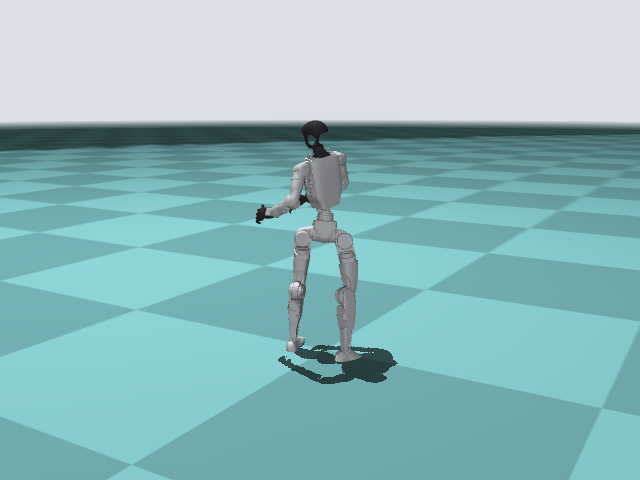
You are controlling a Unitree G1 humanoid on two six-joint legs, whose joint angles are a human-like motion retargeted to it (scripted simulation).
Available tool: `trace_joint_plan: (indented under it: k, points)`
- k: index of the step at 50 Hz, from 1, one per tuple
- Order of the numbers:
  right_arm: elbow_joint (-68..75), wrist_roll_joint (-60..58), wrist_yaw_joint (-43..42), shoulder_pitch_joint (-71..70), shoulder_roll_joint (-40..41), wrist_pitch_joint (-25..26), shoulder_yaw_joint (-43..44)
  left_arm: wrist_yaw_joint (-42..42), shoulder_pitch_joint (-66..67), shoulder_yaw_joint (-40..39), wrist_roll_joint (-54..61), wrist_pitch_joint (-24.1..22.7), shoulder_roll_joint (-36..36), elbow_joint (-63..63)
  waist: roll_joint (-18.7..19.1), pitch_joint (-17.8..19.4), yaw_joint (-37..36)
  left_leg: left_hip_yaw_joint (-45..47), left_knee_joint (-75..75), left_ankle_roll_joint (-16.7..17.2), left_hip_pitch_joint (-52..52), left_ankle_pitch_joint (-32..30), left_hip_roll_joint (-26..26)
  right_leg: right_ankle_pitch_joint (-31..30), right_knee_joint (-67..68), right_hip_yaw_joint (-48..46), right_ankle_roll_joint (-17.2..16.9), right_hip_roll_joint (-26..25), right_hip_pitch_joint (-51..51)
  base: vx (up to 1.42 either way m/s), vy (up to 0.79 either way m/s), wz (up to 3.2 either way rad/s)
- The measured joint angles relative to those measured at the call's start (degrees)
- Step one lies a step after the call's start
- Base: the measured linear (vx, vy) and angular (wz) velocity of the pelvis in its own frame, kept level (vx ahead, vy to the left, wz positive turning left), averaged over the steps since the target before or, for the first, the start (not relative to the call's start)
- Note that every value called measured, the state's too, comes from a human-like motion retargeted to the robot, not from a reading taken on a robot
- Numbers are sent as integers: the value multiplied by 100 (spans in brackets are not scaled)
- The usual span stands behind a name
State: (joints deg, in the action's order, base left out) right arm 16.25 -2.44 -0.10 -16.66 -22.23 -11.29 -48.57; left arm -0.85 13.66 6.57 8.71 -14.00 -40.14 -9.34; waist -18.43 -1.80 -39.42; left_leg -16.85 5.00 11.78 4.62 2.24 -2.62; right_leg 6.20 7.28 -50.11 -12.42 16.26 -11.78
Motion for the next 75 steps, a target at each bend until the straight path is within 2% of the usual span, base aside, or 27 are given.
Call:
trace_joint_plan:
  k: [7, 13, 18, 25, 35, 42, 47, 55, 68, 75]
  points:
    - [358, -281, 159, -1066, 743, 0, -865, 0, 1012, -1355, 360, 35, 469, 115, -422, 141, -782, -134, 0, -104, 101, 25, -150, -98, -159, -174, 33, 43, -47, 9, 5, 25]
    - [605, -374, 179, -1662, 1320, 17, -1162, 49, 1218, -1849, 368, 106, 885, 72, -564, 187, -828, -57, 0, -95, 151, 35, -204, -139, -244, -133, 43, 83, 1, 2, 1, 1]
    - [488, -280, 146, -1716, 1410, -7, -1076, 138, 1007, -1644, 275, 110, 944, 72, -475, 141, -505, 94, 0, -67, 151, 43, -183, -134, -196, 13, 33, 126, 98, 1, 2, -26]
    - [-178, 79, 290, -1335, 913, -80, -856, 211, 509, -936, 89, 42, 761, 224, -136, 30, 156, 496, 0, -51, 57, 77, -106, -119, -117, 451, -13, 189, 275, -2, 2, -57]
    - [-593, -24, 391, -703, 195, -28, -533, 269, 131, -212, 10, 30, 723, 381, 407, -42, 1075, 1638, 0, -50, -284, 191, 80, -157, -111, 1768, -91, 225, 697, -3, 1, -116]
    - [-587, -282, 482, -677, 159, 49, -405, 223, 138, 120, 277, 96, 690, 217, 655, -30, 1662, 2365, -33, -62, -470, 265, 166, -191, -38, 2616, -165, 207, 1029, -4, 1, -105]
    - [-589, -378, 501, -687, 244, 79, -326, 143, 220, 205, 394, 119, 713, 146, 684, -14, 1790, 2584, -94, -119, -474, 338, 171, -233, -61, 2870, -217, 200, 1143, -4, 4, -45]
    - [-513, -558, 516, -813, 435, 29, -438, 216, 431, -119, 379, 105, 1145, 144, 516, 53, 1313, 2174, -16, -76, -312, 266, 57, -250, -158, 2438, -170, 278, 1022, -2, 8, 49]
    - [-409, -606, 299, -1623, 766, -179, -1013, 405, 1183, -1407, 449, 9, 1966, 381, -50, 292, -201, 439, 0, 94, 200, 64, -384, -112, 136, 467, 102, 522, 473, 1, 11, 138]
    - [-440, -596, 333, -2090, 793, -209, -1222, 570, 1518, -2151, 657, 71, 2383, 368, -71, 399, -619, 290, 0, 103, 154, 57, -413, -142, 168, 297, 150, 517, 343, 0, 3, 25]
